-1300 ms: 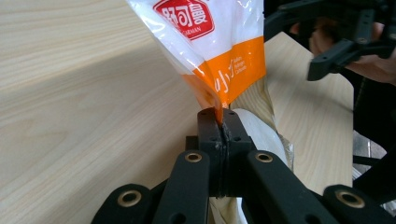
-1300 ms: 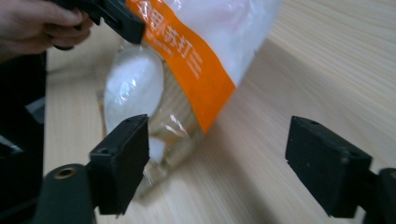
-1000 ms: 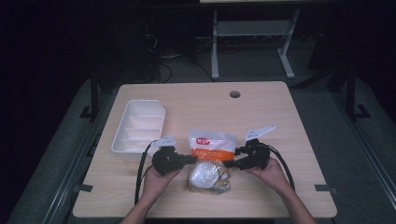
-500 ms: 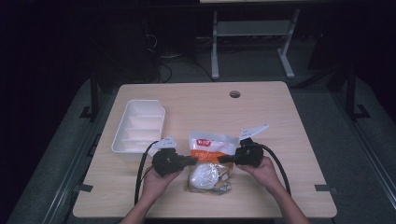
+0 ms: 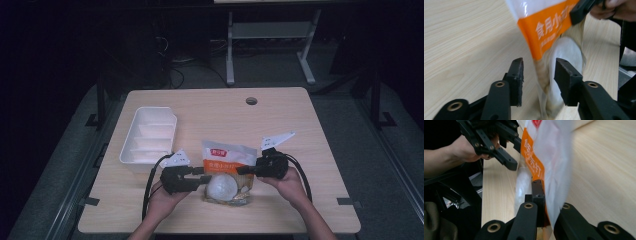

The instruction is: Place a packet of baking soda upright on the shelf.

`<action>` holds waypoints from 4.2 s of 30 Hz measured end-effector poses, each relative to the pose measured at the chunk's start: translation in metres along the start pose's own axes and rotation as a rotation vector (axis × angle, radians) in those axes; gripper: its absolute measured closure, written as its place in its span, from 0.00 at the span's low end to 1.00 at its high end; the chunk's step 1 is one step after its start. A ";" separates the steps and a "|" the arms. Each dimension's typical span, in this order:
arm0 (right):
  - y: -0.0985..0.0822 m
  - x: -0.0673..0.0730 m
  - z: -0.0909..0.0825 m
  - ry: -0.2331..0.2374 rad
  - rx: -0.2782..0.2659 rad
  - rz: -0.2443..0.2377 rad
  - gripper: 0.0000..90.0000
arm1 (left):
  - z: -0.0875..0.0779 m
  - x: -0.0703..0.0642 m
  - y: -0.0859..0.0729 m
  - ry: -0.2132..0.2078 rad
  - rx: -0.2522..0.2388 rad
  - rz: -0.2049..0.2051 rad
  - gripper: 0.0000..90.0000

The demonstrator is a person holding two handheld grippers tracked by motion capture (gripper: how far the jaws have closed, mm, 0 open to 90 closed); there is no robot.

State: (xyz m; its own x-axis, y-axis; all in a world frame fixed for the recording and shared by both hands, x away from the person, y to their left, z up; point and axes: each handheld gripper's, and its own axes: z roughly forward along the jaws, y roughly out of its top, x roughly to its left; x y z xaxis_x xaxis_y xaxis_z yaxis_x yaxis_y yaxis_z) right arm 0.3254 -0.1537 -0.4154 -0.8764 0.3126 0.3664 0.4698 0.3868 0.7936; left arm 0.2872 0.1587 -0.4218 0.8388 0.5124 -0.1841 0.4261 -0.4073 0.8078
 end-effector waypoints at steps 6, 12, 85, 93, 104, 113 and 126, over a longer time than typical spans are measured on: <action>0.006 0.006 -0.013 -0.048 -0.008 -0.019 1.00 | -0.005 -0.004 -0.004 0.012 0.012 0.018 0.58; 0.014 0.008 -0.028 -0.109 -0.009 -0.043 1.00 | -0.010 -0.005 -0.011 0.027 0.023 0.032 0.51; 0.200 0.013 0.082 -0.033 -0.070 -0.232 1.00 | -0.011 -0.009 -0.027 0.042 0.051 0.177 0.21; 0.216 0.019 0.097 -0.013 -0.076 -0.256 1.00 | -0.011 -0.009 -0.027 0.043 0.050 0.173 0.22; 0.230 0.020 0.118 0.015 -0.101 -0.265 1.00 | -0.013 -0.007 -0.027 0.044 0.045 0.167 0.22; 0.233 0.012 0.142 0.025 -0.087 -0.258 1.00 | -0.013 -0.005 -0.028 0.046 0.047 0.156 0.22; 0.231 0.001 0.172 0.042 -0.096 -0.233 1.00 | -0.012 -0.003 -0.030 0.055 0.062 0.160 0.22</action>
State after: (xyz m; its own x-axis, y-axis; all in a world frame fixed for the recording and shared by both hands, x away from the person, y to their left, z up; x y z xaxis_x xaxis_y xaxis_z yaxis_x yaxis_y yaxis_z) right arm 0.4515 0.0854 -0.3153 -0.9643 0.1878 0.1869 0.2445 0.3597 0.9005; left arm 0.2678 0.1788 -0.4385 0.8786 0.4770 -0.0239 0.3101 -0.5319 0.7880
